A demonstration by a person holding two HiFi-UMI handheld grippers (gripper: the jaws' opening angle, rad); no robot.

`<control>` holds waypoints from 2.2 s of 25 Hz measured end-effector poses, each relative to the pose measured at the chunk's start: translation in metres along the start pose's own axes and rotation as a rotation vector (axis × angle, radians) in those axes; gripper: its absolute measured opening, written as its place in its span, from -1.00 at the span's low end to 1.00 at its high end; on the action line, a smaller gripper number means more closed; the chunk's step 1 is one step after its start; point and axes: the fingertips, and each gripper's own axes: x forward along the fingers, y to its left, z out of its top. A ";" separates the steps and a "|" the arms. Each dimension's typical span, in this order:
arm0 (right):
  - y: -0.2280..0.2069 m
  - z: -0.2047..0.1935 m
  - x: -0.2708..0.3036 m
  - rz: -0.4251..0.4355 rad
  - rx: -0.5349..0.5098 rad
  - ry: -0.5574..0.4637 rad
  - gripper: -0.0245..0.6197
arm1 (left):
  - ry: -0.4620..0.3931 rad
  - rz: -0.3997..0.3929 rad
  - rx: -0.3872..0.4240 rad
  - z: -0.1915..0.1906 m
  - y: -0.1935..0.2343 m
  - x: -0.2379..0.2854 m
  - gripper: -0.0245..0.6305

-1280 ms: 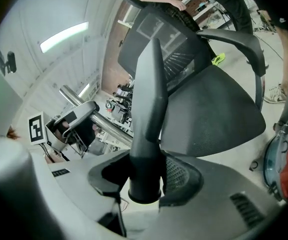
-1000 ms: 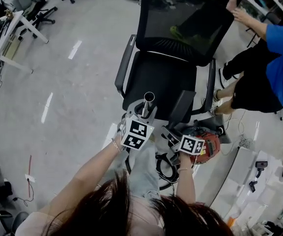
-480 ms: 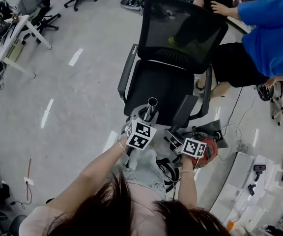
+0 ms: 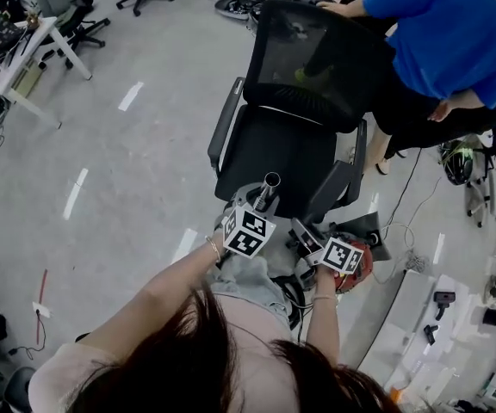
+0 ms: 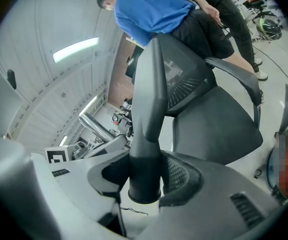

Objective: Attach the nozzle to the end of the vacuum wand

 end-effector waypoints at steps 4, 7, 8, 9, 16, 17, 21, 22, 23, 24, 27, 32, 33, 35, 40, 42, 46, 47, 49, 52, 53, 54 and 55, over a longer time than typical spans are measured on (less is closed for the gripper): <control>0.016 0.011 -0.004 0.008 -0.010 -0.055 -0.36 | -0.002 -0.009 0.008 0.000 -0.003 -0.003 -0.46; 0.029 0.017 -0.004 0.019 -0.019 -0.090 -0.36 | -0.009 -0.022 0.017 0.000 -0.004 -0.007 -0.46; 0.033 0.018 -0.004 0.023 -0.022 -0.099 -0.36 | -0.011 -0.024 0.018 0.000 -0.004 -0.008 -0.46; 0.036 0.020 -0.005 0.027 -0.025 -0.108 -0.36 | -0.012 -0.025 0.019 -0.001 -0.004 -0.009 -0.46; 0.060 0.031 -0.014 0.042 -0.053 -0.165 -0.36 | -0.016 -0.040 0.035 -0.002 -0.008 -0.012 -0.46; 0.064 0.034 -0.015 0.048 -0.058 -0.179 -0.36 | -0.017 -0.044 0.042 -0.002 -0.009 -0.012 -0.46; 0.078 0.045 -0.022 0.048 -0.093 -0.226 -0.36 | -0.019 -0.053 0.045 -0.002 -0.011 -0.013 -0.46; 0.084 0.048 -0.022 0.058 -0.102 -0.236 -0.36 | -0.019 -0.054 0.043 -0.002 -0.010 -0.013 -0.46; 0.089 0.051 -0.023 0.067 -0.113 -0.246 -0.36 | -0.020 -0.054 0.041 -0.002 -0.010 -0.013 -0.46; 0.094 0.054 -0.024 0.072 -0.123 -0.255 -0.36 | -0.021 -0.053 0.039 -0.002 -0.009 -0.013 -0.46; 0.106 0.060 -0.027 0.093 -0.143 -0.279 -0.36 | -0.022 -0.051 0.037 -0.002 -0.010 -0.013 -0.46; 0.128 0.068 -0.023 0.168 -0.164 -0.301 -0.36 | -0.027 -0.052 0.039 -0.003 -0.008 -0.011 -0.46; 0.128 0.070 -0.024 0.159 -0.176 -0.302 -0.36 | -0.027 -0.052 0.039 -0.004 -0.008 -0.011 -0.46; 0.129 0.073 -0.025 0.134 -0.202 -0.301 -0.36 | -0.028 -0.051 0.039 -0.005 -0.009 -0.011 -0.46; 0.144 0.083 -0.019 0.168 -0.232 -0.308 -0.36 | -0.030 -0.053 0.046 -0.005 -0.010 -0.010 -0.46; 0.149 0.086 -0.018 0.180 -0.241 -0.318 -0.36 | -0.030 -0.053 0.050 -0.005 -0.012 -0.010 -0.46; 0.154 0.095 -0.017 0.193 -0.260 -0.350 -0.36 | -0.033 -0.057 0.058 -0.004 -0.015 -0.009 -0.46; 0.155 0.097 -0.017 0.191 -0.270 -0.354 -0.36 | -0.033 -0.057 0.059 -0.004 -0.016 -0.008 -0.46; 0.161 0.098 -0.015 0.210 -0.271 -0.359 -0.36 | -0.031 -0.058 0.061 -0.005 -0.016 -0.008 -0.46; 0.166 0.103 -0.012 0.220 -0.289 -0.364 -0.36 | -0.031 -0.060 0.063 -0.004 -0.017 -0.008 -0.46; 0.167 0.104 -0.011 0.216 -0.301 -0.365 -0.36 | -0.032 -0.061 0.065 -0.004 -0.018 -0.008 -0.46; 0.168 0.106 -0.010 0.216 -0.311 -0.365 -0.36 | -0.033 -0.063 0.068 -0.004 -0.019 -0.007 -0.46; 0.169 0.107 -0.009 0.218 -0.320 -0.363 -0.36 | -0.032 -0.066 0.073 -0.005 -0.021 -0.007 -0.46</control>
